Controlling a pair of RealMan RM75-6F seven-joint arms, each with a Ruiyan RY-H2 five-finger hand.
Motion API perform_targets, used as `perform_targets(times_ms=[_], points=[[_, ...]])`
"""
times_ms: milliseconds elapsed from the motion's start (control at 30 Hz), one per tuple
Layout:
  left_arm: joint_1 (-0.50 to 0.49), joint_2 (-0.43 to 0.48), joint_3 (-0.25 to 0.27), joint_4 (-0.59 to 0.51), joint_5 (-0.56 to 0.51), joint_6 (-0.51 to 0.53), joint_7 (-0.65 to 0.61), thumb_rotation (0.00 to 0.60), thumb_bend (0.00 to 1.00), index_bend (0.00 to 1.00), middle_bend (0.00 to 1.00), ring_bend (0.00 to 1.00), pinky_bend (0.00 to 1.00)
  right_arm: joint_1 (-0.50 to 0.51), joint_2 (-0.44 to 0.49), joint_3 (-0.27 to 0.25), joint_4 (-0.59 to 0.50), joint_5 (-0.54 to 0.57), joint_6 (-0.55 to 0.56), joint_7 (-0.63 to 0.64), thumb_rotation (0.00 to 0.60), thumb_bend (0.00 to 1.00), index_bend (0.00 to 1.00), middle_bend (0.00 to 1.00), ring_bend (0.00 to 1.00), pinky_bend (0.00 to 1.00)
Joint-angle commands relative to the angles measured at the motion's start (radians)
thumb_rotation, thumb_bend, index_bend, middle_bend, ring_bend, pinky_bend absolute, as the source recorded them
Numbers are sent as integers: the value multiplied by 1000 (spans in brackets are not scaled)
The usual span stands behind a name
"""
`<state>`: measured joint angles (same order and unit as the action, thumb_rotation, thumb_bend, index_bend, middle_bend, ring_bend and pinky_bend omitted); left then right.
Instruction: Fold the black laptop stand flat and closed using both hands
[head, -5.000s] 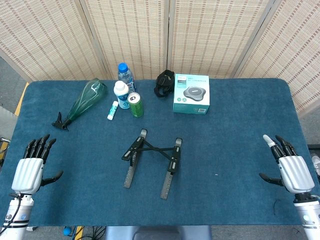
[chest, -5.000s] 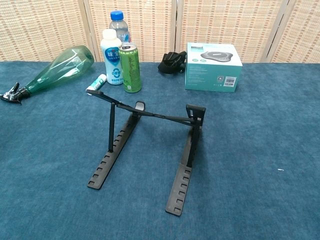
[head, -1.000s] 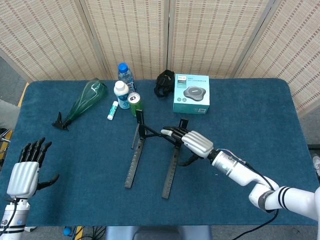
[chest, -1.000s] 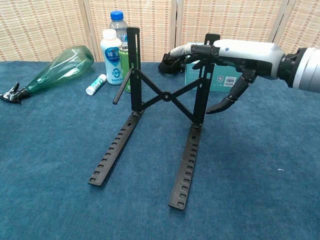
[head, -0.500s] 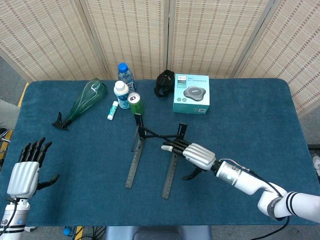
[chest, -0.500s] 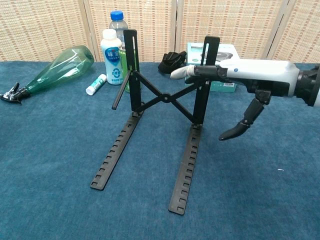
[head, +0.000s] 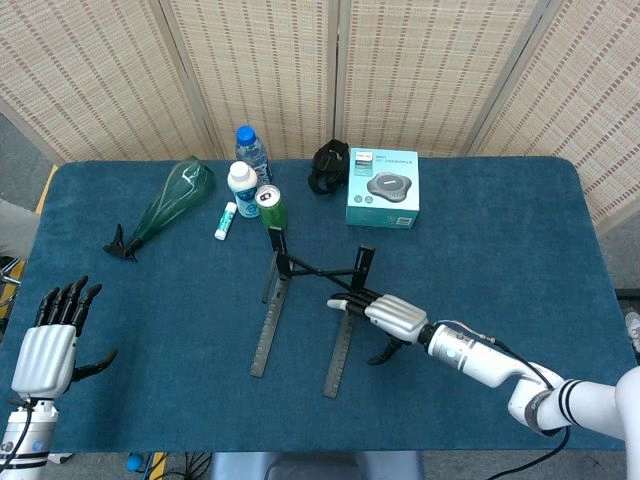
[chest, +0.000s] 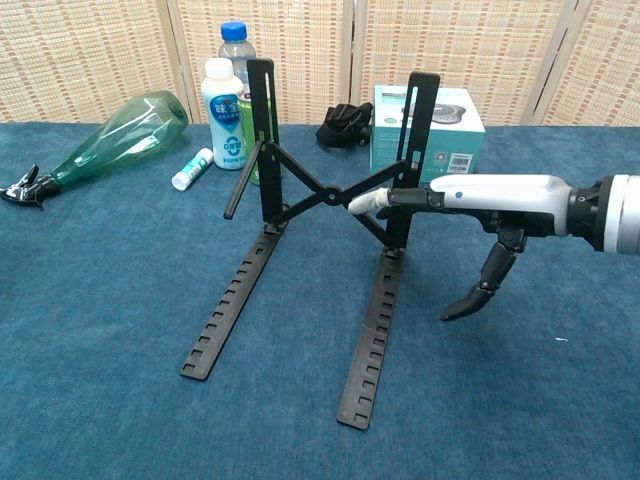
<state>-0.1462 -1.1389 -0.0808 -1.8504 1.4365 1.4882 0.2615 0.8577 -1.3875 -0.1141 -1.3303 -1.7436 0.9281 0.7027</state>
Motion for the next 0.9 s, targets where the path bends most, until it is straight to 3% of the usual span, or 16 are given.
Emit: perform_targets(times_ms=[33,533,900], points=[[1,1,1,-1,0,0,1,600,148,83,12,1,0,9,-21,0,29,13,-20,18,600,20,0,24,0,0],[3,0,-2,6,-3,1,-5,600,148,83,12,1,0,31,-72,5,117,44,-55,58,600,20,0,28,0,0],[6,5,-2,-1,3,6,-2,600,148,82,12,1,0,42,31,5,-44,-12,39,72,600,20,0,31,0,0]])
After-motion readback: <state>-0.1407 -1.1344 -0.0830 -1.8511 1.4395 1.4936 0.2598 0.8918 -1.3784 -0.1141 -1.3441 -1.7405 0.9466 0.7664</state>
